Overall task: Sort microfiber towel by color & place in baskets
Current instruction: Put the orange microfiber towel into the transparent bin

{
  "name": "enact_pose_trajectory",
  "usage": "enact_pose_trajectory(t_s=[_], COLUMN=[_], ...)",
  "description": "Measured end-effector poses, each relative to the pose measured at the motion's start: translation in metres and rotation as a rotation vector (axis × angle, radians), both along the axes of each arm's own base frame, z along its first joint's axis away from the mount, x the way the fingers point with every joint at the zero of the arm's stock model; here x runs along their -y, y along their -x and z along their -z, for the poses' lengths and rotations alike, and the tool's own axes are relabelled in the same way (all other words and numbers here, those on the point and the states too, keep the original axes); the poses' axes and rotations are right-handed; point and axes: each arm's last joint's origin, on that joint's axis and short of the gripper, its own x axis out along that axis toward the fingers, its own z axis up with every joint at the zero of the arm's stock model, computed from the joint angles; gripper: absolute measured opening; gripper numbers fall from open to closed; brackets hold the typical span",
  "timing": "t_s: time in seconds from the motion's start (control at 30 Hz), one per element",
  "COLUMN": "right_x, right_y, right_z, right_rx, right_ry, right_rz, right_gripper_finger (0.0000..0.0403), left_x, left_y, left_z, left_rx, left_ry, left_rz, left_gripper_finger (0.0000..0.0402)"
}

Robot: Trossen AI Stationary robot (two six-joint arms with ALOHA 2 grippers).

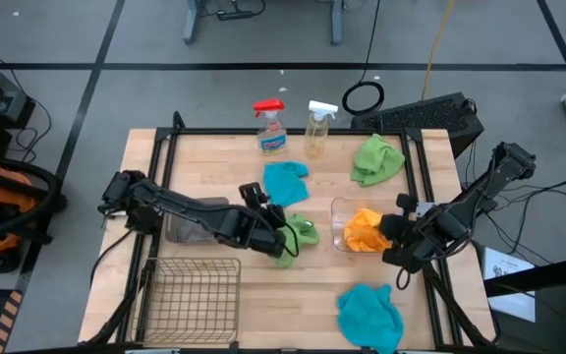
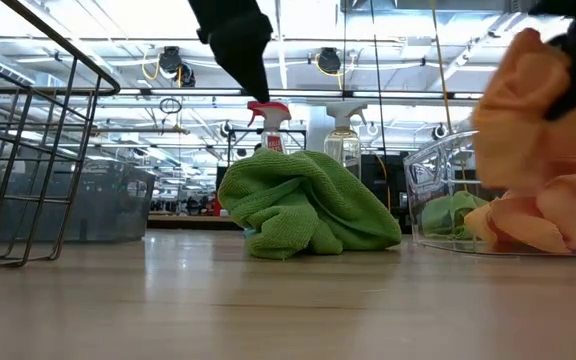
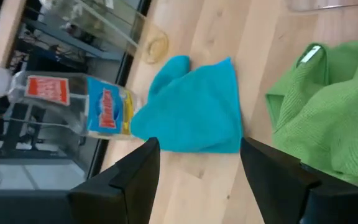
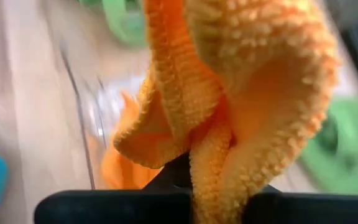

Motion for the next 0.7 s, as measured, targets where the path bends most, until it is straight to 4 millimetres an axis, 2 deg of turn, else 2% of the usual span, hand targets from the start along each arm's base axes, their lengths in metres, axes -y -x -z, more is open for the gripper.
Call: enact_pose_trajectory(t_s=[0.3, 0.53, 0.7], right_x=[0.009, 0.01, 0.006], right_y=[0.011, 0.005, 0.0], right_z=[-0.001, -0.024, -0.025], right_rx=[-0.104, 0.046, 0.055], right_ry=[0.045, 0.192, 0.254], right_rz=[0.074, 0.034, -0.046], right_gripper_finger=[0.0003, 0.0004, 0.0004], left_x=[-0.011, -0.013, -0.013], left_y=[-0.016, -0.021, -0.022], left_z=[-0.004, -0.005, -0.006], left_rx=[0.055, 0.095, 0.11], left_ry=[0.054, 0.128, 0.132], left_rz=[0.072, 0.1, 0.102], left_gripper_finger=[0.0228, 0.0228, 0.0228])
